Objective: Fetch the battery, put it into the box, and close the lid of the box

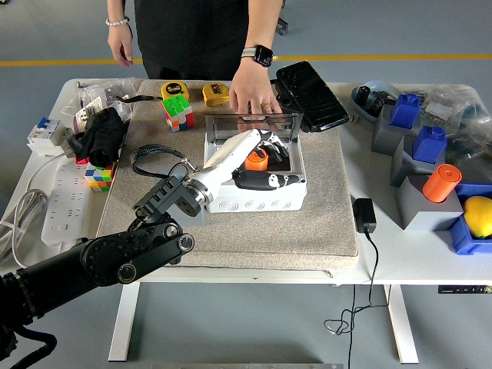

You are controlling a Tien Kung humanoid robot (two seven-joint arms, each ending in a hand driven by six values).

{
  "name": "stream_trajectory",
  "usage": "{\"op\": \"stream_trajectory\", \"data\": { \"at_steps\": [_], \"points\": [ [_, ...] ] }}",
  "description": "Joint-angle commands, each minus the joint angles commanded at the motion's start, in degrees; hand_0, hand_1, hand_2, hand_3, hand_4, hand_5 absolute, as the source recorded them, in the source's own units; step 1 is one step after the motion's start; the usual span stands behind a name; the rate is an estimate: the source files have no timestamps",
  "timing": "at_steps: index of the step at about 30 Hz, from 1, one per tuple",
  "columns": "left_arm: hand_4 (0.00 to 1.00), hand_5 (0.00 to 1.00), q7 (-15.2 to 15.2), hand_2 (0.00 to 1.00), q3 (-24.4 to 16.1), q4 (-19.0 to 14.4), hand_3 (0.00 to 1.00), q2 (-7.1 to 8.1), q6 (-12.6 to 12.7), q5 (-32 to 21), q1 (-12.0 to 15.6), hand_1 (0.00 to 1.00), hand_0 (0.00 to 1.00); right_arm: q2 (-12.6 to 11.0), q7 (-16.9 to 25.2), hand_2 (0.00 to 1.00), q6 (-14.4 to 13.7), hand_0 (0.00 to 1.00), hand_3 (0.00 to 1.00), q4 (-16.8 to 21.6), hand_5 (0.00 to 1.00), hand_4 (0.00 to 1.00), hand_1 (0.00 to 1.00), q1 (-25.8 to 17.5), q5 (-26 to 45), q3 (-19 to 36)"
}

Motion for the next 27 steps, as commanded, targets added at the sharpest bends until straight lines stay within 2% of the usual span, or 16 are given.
{"op": "stream_trajectory", "data": {
  "at_steps": [14,27],
  "points": [
    [0.953,0.403,-0.1,0.516,-0.8,1.5,0.521,2.21,0.1,0.3,1.5,0.574,0.506,0.0,0.3,0.588,-0.3,0.591,0.543,0.5,0.564,0.977,0.6,0.0,-0.7,0.7],
    [0.952,0.402,-0.1,0.516,-3.1,0.6,0.521,5.32,0.1,1.3,3.8,0.573,0.496,0.0,0.2,0.589,-0.4,0.591,0.543,0.7,0.564,0.977,0.6,-0.1,-1.1,1.1]
  ]
}}
